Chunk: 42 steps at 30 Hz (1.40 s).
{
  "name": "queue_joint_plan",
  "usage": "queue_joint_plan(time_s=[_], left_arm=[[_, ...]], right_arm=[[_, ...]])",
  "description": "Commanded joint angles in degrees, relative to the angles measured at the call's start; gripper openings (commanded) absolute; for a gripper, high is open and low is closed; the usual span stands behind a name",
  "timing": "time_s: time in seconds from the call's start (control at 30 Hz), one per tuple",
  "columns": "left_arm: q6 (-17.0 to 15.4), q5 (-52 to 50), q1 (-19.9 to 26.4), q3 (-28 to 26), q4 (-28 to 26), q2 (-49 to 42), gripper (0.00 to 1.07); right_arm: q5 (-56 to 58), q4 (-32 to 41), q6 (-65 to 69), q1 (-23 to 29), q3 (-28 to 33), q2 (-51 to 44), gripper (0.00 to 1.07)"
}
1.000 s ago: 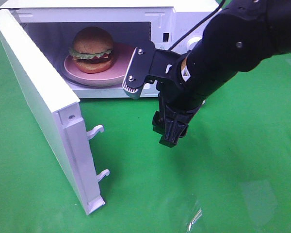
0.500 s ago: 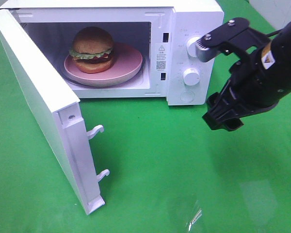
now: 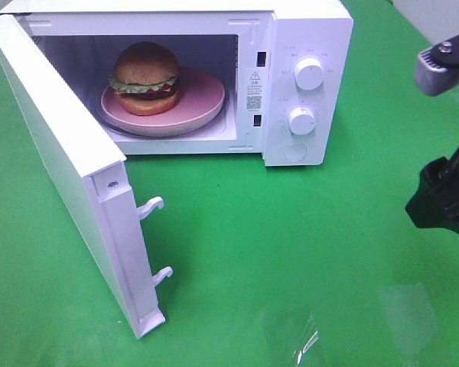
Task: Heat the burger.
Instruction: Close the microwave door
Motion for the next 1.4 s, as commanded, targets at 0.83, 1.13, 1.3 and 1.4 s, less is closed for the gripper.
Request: queue_joint_plan(time_s=[0.83, 1.13, 1.3, 1.4], left_arm=[[0.17, -0.86, 0.17, 0.06, 0.23, -0.06, 1.01], [0.17, -0.86, 0.17, 0.06, 0.23, -0.06, 1.01], [0.17, -0.86, 0.17, 0.06, 0.23, -0.06, 1.01], [0.17, -0.86, 0.17, 0.06, 0.23, -0.06, 1.01]], right_arm=[[13.24, 0.29, 1.49, -8.19, 9.05, -33.63, 0.71], [13.24, 0.52, 1.20, -15.13, 11.97, -45.32, 0.71], [12.61, 1.26, 0.97, -17.42, 13.29, -50.36, 0.71], [9.85, 2.18, 0.80, -18.96, 13.69, -54.55, 0.71]])
